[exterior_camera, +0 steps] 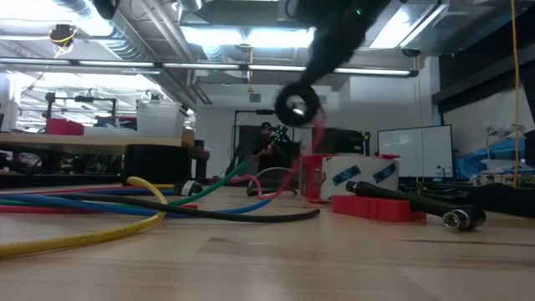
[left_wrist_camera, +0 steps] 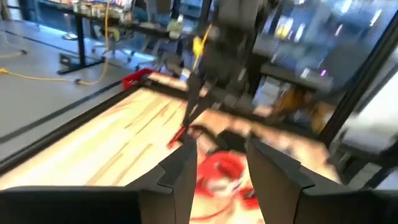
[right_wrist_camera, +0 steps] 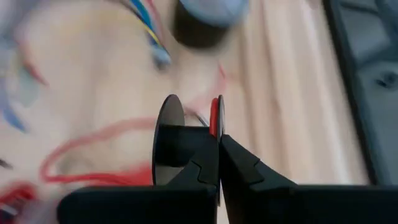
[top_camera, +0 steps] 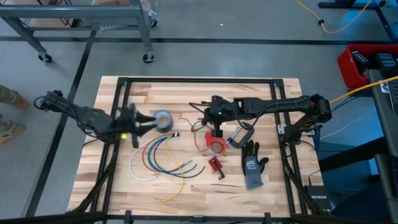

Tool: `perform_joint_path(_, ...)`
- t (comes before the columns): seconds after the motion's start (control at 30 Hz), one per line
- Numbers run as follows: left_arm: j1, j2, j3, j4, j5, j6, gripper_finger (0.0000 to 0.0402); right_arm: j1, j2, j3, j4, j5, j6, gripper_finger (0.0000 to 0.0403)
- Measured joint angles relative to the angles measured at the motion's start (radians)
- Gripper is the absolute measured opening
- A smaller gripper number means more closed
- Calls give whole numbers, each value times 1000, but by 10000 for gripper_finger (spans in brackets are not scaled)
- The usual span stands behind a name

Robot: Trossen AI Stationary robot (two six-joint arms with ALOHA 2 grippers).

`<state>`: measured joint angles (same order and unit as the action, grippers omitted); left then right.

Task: Coil cords
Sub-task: Uncoil the red wire from the spool

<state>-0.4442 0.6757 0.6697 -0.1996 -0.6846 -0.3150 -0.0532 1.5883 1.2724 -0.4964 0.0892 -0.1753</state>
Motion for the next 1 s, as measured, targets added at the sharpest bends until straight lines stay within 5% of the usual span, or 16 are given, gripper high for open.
perform_joint_path(0.27,0,223,-1,20,-4,64,118,0,0,0,252,-222,48,5)
perform_joint_path(0.53,51,402,-1,312,-8,245,106,0,0,0,365,-332,48,5)
perform_joint_path(0.87,119,433,-1,393,5,293,86,0,0,0,376,-396,48,5)
perform_joint_path(1.0,139,432,-1,434,110,293,79,0,0,0,389,-398,47,5)
